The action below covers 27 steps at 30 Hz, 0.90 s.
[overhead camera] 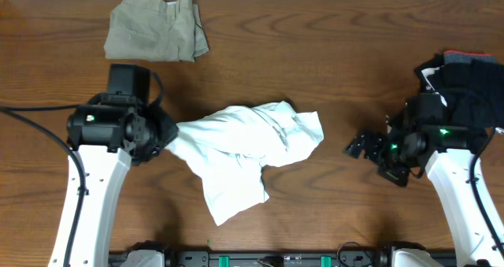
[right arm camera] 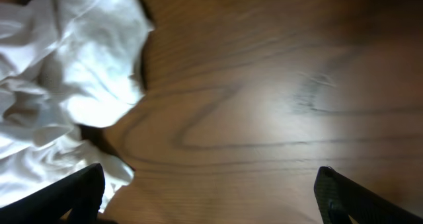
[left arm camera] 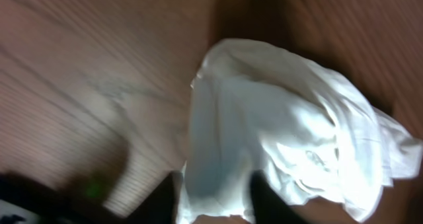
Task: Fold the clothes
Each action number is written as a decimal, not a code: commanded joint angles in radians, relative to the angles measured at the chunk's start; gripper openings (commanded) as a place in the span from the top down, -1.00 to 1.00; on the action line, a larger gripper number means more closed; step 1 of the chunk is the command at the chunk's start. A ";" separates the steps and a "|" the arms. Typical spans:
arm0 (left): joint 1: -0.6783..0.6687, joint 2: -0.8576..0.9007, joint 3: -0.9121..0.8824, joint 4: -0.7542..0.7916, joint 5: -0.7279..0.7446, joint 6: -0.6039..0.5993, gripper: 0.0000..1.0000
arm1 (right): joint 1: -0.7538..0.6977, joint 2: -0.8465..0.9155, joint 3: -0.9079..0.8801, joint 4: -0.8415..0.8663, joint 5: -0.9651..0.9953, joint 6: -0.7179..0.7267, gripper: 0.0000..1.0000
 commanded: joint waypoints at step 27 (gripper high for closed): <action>-0.486 -0.259 -0.577 0.193 0.277 -0.426 -0.61 | 0.135 -0.001 -0.004 0.153 -0.079 0.092 -0.99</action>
